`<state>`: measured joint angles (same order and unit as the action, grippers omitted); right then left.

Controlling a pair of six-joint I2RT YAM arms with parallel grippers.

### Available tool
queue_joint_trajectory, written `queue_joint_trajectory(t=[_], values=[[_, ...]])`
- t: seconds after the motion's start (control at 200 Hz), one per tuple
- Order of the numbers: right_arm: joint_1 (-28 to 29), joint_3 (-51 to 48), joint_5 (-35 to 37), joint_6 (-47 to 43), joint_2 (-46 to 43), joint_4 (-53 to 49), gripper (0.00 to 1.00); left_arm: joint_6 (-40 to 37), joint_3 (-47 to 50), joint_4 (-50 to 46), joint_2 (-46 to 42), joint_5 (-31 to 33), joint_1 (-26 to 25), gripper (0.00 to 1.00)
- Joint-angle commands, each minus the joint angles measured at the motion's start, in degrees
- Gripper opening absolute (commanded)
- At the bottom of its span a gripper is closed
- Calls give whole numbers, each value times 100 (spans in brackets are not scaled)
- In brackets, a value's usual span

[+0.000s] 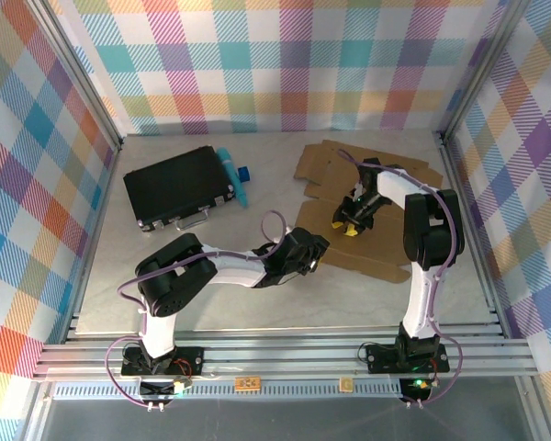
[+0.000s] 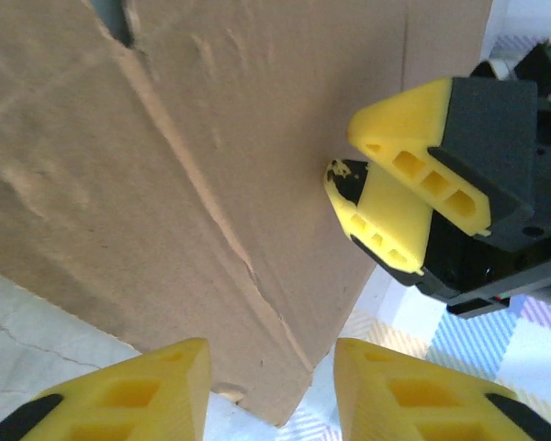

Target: Fold the paper box

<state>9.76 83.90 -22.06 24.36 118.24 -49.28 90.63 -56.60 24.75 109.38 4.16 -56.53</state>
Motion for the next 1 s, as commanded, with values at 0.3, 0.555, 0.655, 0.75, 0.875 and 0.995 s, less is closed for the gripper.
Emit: queue_joint_trajectory(t=[0.3, 0.555, 0.655, 0.75, 0.875, 0.995], values=[[152, 152, -528, 179, 167, -114, 38, -72, -457, -2476, -605, -285, 124, 55], [411, 388, -764, 623, 309, 58, 37, 416, 355, -1423, -682, -248, 260, 60], [444, 493, -755, 664, 348, 17, 37, 317, 352, -1665, -677, -208, 326, 62], [456, 544, -769, 651, 376, -29, 37, 300, 574, -1282, -664, -71, 409, 62], [457, 616, -634, 563, 190, -120, 38, 21, 561, -754, -500, -73, 535, 61], [339, 939, -225, 354, -238, -207, 45, -169, 393, -995, -579, -48, 538, 61]])
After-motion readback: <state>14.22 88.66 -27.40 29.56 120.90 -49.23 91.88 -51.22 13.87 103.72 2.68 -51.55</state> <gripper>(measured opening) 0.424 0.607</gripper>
